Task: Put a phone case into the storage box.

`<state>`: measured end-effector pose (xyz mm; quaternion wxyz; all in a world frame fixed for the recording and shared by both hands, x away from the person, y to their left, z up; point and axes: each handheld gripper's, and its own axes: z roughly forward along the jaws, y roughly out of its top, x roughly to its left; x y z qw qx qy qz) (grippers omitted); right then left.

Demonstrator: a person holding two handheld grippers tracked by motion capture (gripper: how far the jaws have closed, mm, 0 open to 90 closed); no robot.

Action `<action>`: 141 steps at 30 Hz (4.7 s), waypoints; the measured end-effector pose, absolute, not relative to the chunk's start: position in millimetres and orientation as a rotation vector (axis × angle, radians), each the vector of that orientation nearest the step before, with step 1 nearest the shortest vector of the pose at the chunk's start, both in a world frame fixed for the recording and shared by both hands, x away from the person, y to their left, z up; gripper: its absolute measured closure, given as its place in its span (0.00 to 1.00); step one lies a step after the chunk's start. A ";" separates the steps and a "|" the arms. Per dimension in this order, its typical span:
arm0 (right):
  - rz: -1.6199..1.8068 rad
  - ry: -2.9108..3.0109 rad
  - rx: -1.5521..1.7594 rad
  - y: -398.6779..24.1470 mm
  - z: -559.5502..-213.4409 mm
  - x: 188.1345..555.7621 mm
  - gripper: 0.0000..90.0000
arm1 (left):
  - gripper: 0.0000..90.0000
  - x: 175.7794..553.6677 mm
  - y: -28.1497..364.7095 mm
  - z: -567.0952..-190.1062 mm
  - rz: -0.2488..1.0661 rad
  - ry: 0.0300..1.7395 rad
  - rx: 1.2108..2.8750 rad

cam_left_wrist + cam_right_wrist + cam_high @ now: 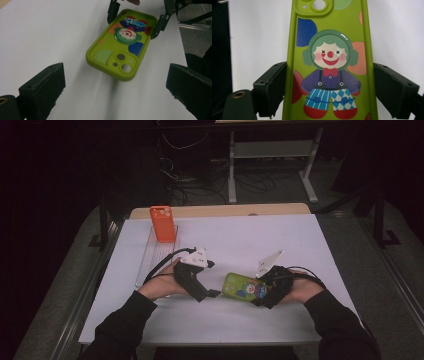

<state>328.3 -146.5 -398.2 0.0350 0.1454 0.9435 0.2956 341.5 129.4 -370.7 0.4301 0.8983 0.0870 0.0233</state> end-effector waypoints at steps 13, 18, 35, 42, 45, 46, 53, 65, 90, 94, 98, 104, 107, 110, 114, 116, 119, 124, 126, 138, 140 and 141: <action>0.905 2.973 0.271 -117.9 -385.1 334.5 0.17 | 0.01 343.1 114.7 -375.4 0.017 0.073 2.326; 0.917 2.981 0.205 -105.3 -378.9 333.2 0.17 | 0.01 339.7 112.1 -376.1 -0.005 0.030 2.333; 0.897 2.986 0.174 -97.0 -372.1 322.7 0.17 | 0.05 330.9 105.2 -389.4 -0.042 -0.023 2.427; 0.910 2.971 0.134 -96.0 -372.3 322.9 0.17 | 0.09 329.2 104.0 -391.0 -0.042 -0.008 2.422; 0.914 2.972 0.128 -95.9 -371.4 322.4 0.17 | 0.13 329.2 104.3 -390.5 -0.036 -0.011 2.421; 0.912 2.973 0.130 -95.9 -371.2 322.2 0.17 | 0.13 330.1 104.7 -389.8 -0.032 -0.029 2.430; 0.912 2.982 0.118 -95.6 -372.1 321.5 0.17 | 0.15 328.5 103.5 -389.9 -0.033 -0.034 2.437; 0.911 2.985 0.212 -99.9 -376.2 322.7 0.05 | 0.17 325.4 105.2 -389.5 -0.025 -0.015 2.458; 1.182 2.548 0.942 -177.8 -385.9 319.4 0.00 | 0.16 337.3 122.0 -384.8 0.128 0.468 2.384; 1.209 2.479 1.017 -181.3 -390.7 313.2 0.00 | 0.16 337.9 120.8 -384.9 0.147 0.505 2.368; 1.243 2.428 1.041 -181.0 -396.4 305.7 0.00 | 0.16 337.6 119.1 -384.7 0.160 0.546 2.348; 1.212 2.367 1.074 -177.6 -406.3 299.0 0.00 | 0.16 339.2 120.7 -384.5 0.175 0.554 2.340; 1.205 2.340 1.075 -173.6 -410.5 297.1 0.00 | 0.16 340.6 122.4 -384.3 0.166 0.573 2.321; 1.211 2.338 1.080 -169.0 -414.0 298.0 0.00 | 0.16 341.5 123.8 -384.4 0.164 0.572 2.331; 1.209 2.336 1.068 -165.9 -415.0 298.4 0.00 | 0.16 341.4 123.2 -385.9 0.162 0.581 2.324; 1.207 2.332 1.063 -165.6 -414.9 298.0 0.00 | 0.16 341.4 123.1 -385.9 0.160 0.581 2.325; 1.188 2.312 1.043 -164.3 -415.2 297.4 0.00 | 0.16 342.0 123.5 -385.8 0.156 0.579 2.328; 1.140 2.300 0.992 -161.9 -414.8 295.4 0.00 | 0.16 342.7 124.0 -385.6 0.152 0.579 2.334; 1.118 2.288 0.954 -160.8 -414.5 294.7 0.00 | 0.16 342.7 123.8 -385.8 0.151 0.578 2.334; 0.976 2.224 0.787 -152.1 -412.2 287.5 0.00 | 0.17 342.1 123.2 -386.3 0.145 0.577 2.326; 0.938 2.210 0.731 -150.2 -412.3 286.3 0.00 | 0.17 342.0 123.1 -386.4 0.144 0.575 2.329; 0.933 2.209 0.724 -149.2 -412.3 285.4 0.00 | 0.16 341.9 122.8 -386.6 0.143 0.575 2.327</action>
